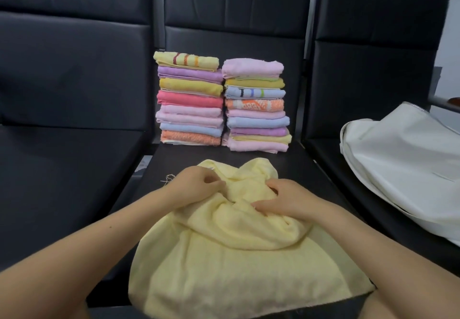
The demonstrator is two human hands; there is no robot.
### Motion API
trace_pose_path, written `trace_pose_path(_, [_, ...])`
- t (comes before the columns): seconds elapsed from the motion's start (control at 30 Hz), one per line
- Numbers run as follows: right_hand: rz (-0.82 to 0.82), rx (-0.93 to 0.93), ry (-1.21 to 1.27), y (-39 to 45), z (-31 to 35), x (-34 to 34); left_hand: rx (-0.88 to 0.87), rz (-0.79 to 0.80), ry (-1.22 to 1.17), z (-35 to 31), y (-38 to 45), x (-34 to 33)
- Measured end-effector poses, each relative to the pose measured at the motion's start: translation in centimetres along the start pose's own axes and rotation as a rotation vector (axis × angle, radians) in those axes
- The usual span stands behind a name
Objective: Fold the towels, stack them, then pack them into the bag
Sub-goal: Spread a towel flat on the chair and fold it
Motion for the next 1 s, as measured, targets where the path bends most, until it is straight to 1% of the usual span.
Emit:
trace_pose_path(0.07, [0.012,0.018,-0.118,0.4,0.9,-0.3,-0.055,0.007,-0.054,-0.8,-0.2,-0.4])
trace_pose_path(0.1, [-0.024,0.033,-0.149,0.5,1.4,0.0,-0.063,-0.013,-0.069,-0.7,-0.2,-0.2])
trace_pose_path(0.2, [-0.243,0.165,-0.270,1.1,3.2,2.0,-0.051,-0.148,-0.046,0.2,0.1,1.3])
trace_pose_path(0.23, [-0.278,0.237,-0.332,1.3,4.0,2.1,-0.034,-0.181,-0.019,0.5,0.1,1.8])
trace_pose_path(0.3, [-0.260,0.322,-0.415,1.8,5.2,1.6,0.009,-0.182,0.053,0.9,0.2,1.7])
trace_pose_path(0.33, [-0.243,0.311,-0.398,2.1,5.1,1.2,0.028,-0.159,0.099,1.0,0.3,1.2])
trace_pose_path(0.4, [-0.255,0.210,-0.223,2.8,4.0,1.0,0.055,-0.115,0.168,1.0,0.1,-0.1])
trace_pose_path(0.47, [-0.345,0.083,0.055,3.0,2.4,2.1,0.045,-0.114,0.148,0.6,0.0,-1.0])
trace_pose_path(0.57, [-0.545,-0.166,0.749,2.1,-1.7,3.4,-0.016,-0.111,0.048,-0.6,-0.1,-1.8])
trace_pose_path(0.6, [-0.610,-0.248,0.929,1.6,-3.1,3.5,-0.035,-0.097,0.021,-1.1,0.0,-2.2])
trace_pose_path(0.67, [-0.685,-0.376,1.139,1.4,-5.9,3.1,-0.029,-0.045,-0.030,-1.4,0.4,-3.2])
trace_pose_path(0.73, [-0.675,-0.466,1.207,1.5,-7.9,2.2,0.035,0.033,-0.078,-0.9,1.2,-4.3])
trace_pose_path(0.8, [-0.605,-0.512,1.171,1.6,-8.7,1.2,0.105,0.131,-0.209,-1.0,1.5,-5.0])
trace_pose_path(0.83, [-0.564,-0.518,1.108,1.5,-8.6,1.1,0.144,0.175,-0.349,-1.2,1.3,-5.1])
trace_pose_path(0.9, [-0.567,-0.485,1.012,1.3,-7.9,1.9,0.283,0.211,-0.784,-1.1,1.0,-4.4])
trace_pose_path(0.93, [-0.601,-0.450,0.999,1.2,-7.5,2.6,0.349,0.187,-0.989,-0.7,0.9,-3.7])
trace_pose_path(0.97, [-0.644,-0.415,0.994,1.1,-7.1,3.4,0.384,0.126,-1.145,-0.1,1.0,-2.5])
trace_pose_path(1.0, [-0.693,-0.378,0.993,0.8,-6.7,4.2,0.389,0.044,-1.236,0.7,1.2,-1.1])
Point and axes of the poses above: each hand's wrist, its own y-axis towards the middle knuckle, its own x-axis out of the back of the hand, z = x × y, the point moved 10 cm from there along y, towards the middle knuckle, and after that the axes turned 10 degrees about x, right-handed, at the moved point
